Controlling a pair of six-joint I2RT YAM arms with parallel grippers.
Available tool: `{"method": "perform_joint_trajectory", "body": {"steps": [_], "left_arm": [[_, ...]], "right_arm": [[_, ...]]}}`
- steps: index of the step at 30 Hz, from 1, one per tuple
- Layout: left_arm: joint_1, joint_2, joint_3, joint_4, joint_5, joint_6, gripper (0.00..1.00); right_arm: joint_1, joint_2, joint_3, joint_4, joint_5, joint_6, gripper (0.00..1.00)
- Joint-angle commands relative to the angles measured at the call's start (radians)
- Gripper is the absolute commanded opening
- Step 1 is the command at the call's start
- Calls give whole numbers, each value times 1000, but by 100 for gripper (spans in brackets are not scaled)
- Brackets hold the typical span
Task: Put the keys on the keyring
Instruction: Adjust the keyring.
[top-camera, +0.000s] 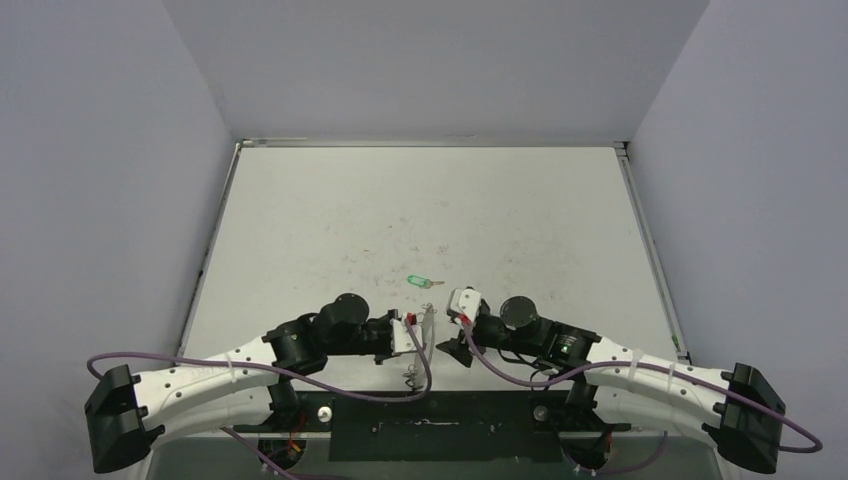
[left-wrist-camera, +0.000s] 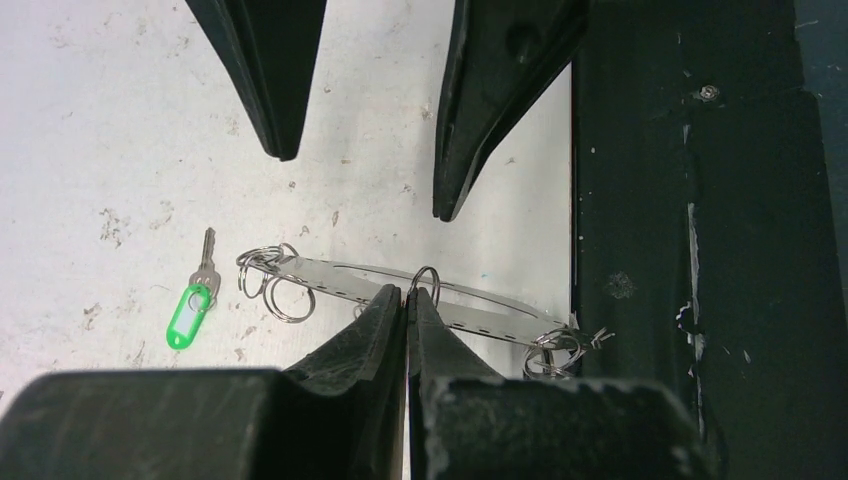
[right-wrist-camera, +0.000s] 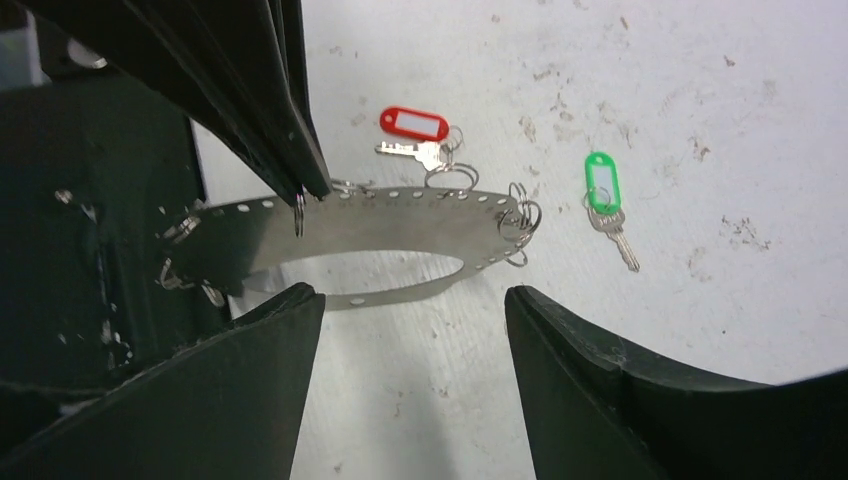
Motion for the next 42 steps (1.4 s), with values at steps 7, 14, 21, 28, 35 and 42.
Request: {"method": "perform_joint_trajectory", "body": {"steps": [7, 14, 21, 28, 35, 42], "left_arm": [[-22, -31, 50, -71, -14, -3, 0], [-40, -32, 89, -161, -52, 24, 0], [-51, -38, 131, -193, -97, 28, 0], [-73, -17, 150, -178, -152, 28, 0], [-85, 3, 149, -139, -186, 16, 0], [-96, 15, 156, -138, -212, 12, 0]], "right_arm": [[-4, 168, 127, -70, -55, -242, 66], [-3, 228, 177, -56, -82, -345, 64], [-3, 217, 180, 1, -147, -282, 58], [-3, 124, 78, 206, -185, -107, 43], [15, 126, 32, 262, -196, -27, 38], [43, 178, 25, 293, -190, -23, 33]]}}
